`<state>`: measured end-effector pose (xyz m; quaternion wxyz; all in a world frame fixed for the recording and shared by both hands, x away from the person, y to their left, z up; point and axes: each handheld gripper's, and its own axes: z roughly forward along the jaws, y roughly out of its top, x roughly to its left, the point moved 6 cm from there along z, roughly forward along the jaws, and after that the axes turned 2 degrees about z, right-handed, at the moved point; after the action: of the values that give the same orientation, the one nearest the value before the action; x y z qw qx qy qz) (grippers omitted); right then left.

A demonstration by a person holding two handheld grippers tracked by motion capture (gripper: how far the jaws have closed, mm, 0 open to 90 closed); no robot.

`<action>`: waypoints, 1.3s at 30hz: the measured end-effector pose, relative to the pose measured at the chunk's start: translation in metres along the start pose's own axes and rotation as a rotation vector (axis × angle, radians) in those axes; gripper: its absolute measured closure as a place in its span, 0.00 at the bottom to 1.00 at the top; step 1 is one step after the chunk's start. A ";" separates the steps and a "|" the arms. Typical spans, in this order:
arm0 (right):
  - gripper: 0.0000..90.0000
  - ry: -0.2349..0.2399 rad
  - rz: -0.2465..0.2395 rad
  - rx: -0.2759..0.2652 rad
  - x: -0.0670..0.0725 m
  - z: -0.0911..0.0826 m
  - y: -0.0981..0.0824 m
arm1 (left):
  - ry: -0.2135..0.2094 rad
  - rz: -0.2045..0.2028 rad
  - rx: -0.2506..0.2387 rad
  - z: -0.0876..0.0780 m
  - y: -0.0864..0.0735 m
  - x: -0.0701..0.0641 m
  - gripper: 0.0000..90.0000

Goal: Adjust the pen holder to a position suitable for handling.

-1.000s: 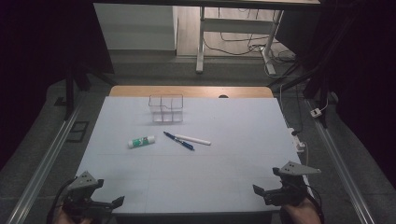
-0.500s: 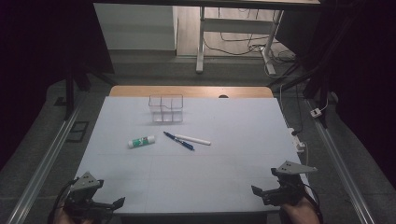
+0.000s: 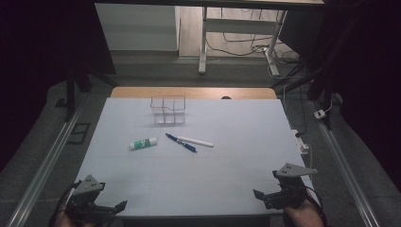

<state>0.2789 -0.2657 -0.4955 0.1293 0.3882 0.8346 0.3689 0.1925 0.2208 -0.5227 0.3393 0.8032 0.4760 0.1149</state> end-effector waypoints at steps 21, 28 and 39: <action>0.00 0.094 -0.058 -0.037 0.017 0.008 0.022 | -0.014 -0.017 -0.021 -0.003 -0.001 0.002 0.00; 0.00 0.126 -0.084 -0.036 0.027 0.018 0.035 | -0.019 -0.016 -0.018 -0.003 -0.001 0.002 0.01; 0.00 0.159 -0.126 0.005 0.035 0.039 0.051 | -0.024 -0.003 -0.020 -0.003 -0.001 0.001 0.01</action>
<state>0.3030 -0.1981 -0.4837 0.0845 0.3046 0.8660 0.3874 0.1907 0.2237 -0.5215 0.3533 0.8003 0.4718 0.1096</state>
